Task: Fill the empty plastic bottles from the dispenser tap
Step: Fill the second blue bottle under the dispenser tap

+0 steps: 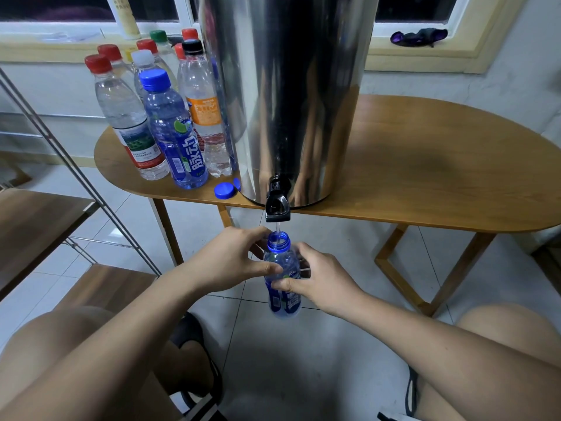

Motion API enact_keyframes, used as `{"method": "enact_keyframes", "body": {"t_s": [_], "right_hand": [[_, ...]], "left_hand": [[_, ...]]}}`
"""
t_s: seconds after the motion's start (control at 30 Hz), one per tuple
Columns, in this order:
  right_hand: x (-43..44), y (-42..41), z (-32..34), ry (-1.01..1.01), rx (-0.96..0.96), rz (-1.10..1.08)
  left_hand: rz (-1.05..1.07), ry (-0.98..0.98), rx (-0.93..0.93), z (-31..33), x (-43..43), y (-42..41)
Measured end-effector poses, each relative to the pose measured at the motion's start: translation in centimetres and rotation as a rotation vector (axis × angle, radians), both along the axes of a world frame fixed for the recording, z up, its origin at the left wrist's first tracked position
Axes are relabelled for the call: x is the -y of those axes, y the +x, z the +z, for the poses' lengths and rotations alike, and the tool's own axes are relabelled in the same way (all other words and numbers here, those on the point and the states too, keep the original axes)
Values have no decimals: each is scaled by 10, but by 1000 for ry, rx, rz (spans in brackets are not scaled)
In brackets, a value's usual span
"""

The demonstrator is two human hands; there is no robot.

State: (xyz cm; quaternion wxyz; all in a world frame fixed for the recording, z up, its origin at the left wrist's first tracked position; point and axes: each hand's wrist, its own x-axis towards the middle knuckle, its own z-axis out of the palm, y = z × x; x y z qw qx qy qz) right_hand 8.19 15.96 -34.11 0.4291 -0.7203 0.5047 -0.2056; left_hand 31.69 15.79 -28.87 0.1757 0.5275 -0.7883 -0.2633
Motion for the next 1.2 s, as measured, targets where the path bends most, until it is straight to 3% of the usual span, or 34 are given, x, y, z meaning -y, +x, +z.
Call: {"method": "enact_keyframes", "body": {"t_s": [1.2], "right_hand": [[0,0,-4,1,42,-11]], "left_hand": [[-9,-31,20,0,0,-1]]}}
